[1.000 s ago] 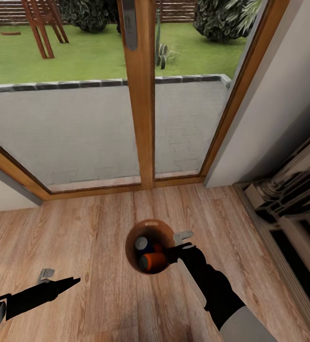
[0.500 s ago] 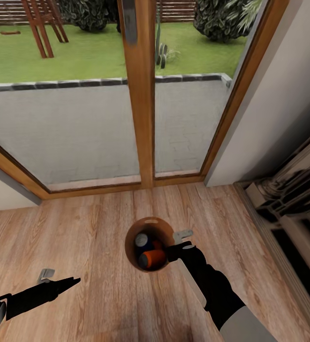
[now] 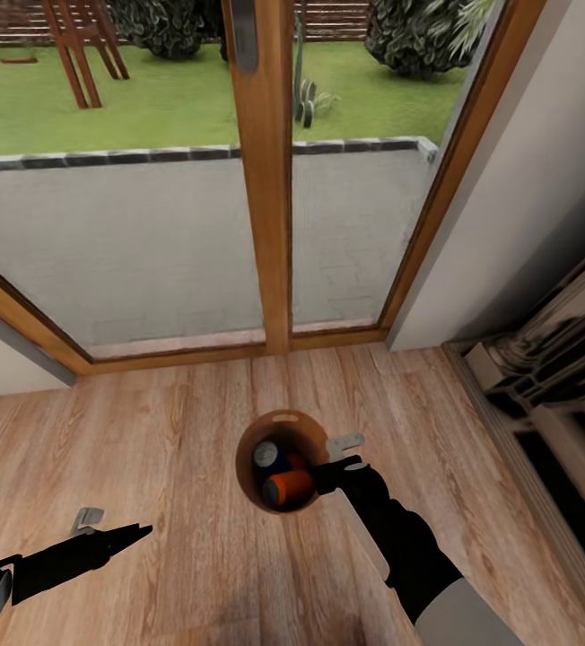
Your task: Put the three can of soda from the living room inside the tash can in the kitchen.
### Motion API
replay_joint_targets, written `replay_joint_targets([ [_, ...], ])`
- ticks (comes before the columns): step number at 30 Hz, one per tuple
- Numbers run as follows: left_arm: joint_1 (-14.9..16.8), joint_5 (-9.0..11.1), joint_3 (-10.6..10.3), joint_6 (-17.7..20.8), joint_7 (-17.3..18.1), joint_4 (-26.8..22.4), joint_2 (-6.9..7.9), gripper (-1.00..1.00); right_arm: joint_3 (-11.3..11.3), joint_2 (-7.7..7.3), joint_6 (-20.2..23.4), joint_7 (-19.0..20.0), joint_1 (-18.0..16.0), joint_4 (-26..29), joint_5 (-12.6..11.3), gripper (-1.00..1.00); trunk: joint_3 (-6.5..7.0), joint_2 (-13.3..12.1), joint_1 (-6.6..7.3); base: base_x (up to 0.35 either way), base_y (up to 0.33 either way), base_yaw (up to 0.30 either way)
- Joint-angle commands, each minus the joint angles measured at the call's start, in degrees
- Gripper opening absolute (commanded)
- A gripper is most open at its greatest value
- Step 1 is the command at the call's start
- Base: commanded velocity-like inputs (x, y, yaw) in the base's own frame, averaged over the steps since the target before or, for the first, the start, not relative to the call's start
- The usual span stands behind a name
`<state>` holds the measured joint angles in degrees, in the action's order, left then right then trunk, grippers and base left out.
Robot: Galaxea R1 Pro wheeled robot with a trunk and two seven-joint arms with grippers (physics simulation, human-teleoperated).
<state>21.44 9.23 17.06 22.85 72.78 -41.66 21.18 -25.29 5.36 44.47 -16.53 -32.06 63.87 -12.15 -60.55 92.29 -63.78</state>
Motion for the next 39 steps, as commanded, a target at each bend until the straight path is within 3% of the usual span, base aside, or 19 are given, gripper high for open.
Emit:
replay_joint_targets([
  [1,0.0,0.0,-0.04,0.0,0.0,0.0,0.0,1.0,-0.03,0.01,-0.17,0.01,-0.03,0.03,-0.48,-1.0,-0.18,0.42,-0.22,0.0,0.0,0.0],
  [7,0.0,0.0,0.07,0.0,0.32,0.0,0.0,1.0,-0.1,0.05,-0.17,0.01,-0.03,0.03,-0.5,-1.0,-0.18,0.42,-0.22,0.0,0.0,0.0],
  [13,0.0,-0.08,0.24,-0.02,2.76,0.0,0.06,1.0,-0.11,0.09,-0.17,0.01,-0.03,-0.01,-0.5,-1.0,-1.26,2.83,-1.54,0.0,0.0,0.0],
  [19,0.0,-0.08,0.25,-0.08,2.95,0.0,0.07,1.0,-0.18,0.09,-0.84,0.01,-0.03,0.02,-0.5,-1.0,-1.62,3.63,-1.98,0.0,0.0,0.0],
  [26,0.0,-0.08,0.25,-0.09,2.98,0.0,0.06,1.0,-0.14,0.09,-2.54,0.01,-0.03,0.03,-0.43,-1.0,-2.87,6.44,-3.52,0.0,0.0,0.0],
  [31,0.0,-0.08,0.25,-0.09,2.98,0.0,0.04,1.0,-0.12,0.09,-2.87,0.01,-0.03,0.03,-0.42,-1.0,-2.87,6.44,-3.52,0.0,0.0,0.0],
  [39,0.0,-0.07,0.25,-0.09,3.0,0.0,0.03,1.0,-0.15,0.09,-2.98,0.01,-0.03,0.03,-0.46,-1.0,-4.38,9.64,-5.27,0.0,0.0,0.0],
])
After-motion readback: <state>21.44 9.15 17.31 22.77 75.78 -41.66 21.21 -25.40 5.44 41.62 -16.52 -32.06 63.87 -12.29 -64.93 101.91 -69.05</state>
